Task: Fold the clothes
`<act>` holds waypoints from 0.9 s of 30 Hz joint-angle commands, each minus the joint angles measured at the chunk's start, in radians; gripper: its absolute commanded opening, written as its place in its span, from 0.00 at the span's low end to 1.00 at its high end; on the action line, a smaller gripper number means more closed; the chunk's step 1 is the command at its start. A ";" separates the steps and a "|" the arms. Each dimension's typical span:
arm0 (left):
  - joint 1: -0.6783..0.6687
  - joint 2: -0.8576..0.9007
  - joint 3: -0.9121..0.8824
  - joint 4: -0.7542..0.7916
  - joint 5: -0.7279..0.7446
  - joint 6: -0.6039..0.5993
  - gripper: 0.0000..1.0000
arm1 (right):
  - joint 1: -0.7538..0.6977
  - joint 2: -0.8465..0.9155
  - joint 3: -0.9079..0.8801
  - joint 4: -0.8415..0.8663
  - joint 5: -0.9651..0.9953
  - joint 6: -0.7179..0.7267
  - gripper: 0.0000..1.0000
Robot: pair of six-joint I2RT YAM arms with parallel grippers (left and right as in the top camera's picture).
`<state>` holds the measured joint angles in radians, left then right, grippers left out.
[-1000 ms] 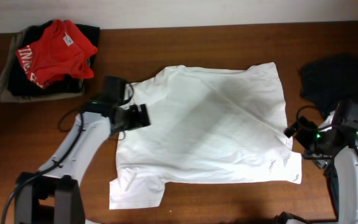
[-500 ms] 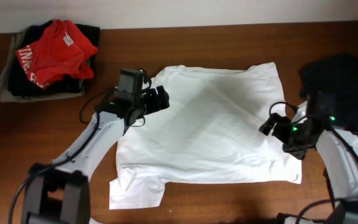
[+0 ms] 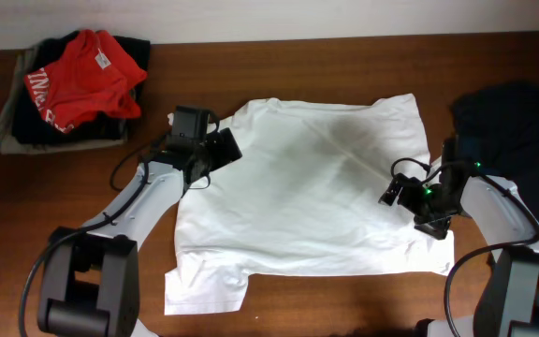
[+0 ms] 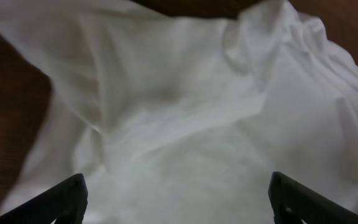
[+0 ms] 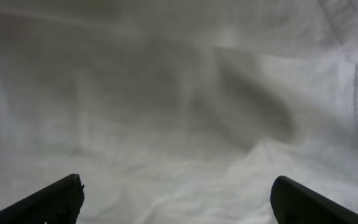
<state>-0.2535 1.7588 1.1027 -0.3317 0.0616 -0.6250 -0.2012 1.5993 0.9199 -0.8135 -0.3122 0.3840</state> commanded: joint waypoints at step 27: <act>0.017 0.095 0.013 0.118 0.021 0.050 0.82 | 0.008 0.012 0.014 0.010 0.013 -0.010 1.00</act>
<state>-0.2485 1.8294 1.1034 -0.2192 0.0570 -0.5877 -0.2012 1.6058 0.9199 -0.8059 -0.3119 0.3809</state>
